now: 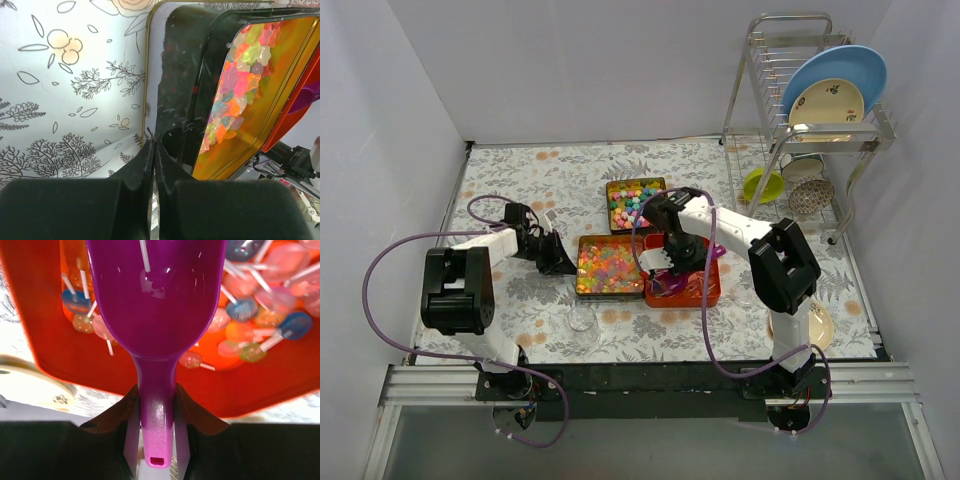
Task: Pack the candies
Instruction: Scoop the fake candies from the storage box.
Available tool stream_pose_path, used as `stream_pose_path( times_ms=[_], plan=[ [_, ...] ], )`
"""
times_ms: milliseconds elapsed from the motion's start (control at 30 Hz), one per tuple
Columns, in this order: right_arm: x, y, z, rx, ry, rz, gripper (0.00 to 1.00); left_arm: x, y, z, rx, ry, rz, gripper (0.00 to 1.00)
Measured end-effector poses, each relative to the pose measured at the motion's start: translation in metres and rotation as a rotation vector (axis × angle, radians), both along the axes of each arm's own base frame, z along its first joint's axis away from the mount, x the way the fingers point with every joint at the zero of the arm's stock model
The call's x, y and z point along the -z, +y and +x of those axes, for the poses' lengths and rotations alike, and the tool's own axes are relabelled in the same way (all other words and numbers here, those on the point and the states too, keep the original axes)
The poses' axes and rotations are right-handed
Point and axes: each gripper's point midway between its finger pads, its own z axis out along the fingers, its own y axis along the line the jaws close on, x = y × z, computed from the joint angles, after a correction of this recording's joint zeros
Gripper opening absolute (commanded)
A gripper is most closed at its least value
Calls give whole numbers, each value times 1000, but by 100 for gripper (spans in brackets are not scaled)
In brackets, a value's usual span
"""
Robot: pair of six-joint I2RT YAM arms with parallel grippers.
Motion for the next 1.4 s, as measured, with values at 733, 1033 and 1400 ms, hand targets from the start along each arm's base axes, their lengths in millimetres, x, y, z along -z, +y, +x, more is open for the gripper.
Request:
stream_pose_path(
  times_ms=[733, 1033, 1400],
  plan=[
    [18, -8, -24, 282, 153, 412, 1, -18, 0, 19, 51, -63, -7, 0],
    [19, -10, -24, 308, 149, 493, 3, -31, -5, 24, 140, -93, -63, 3],
    [19, -1, -25, 293, 152, 511, 41, -35, 0, 25, 150, -91, -104, 9]
  ],
)
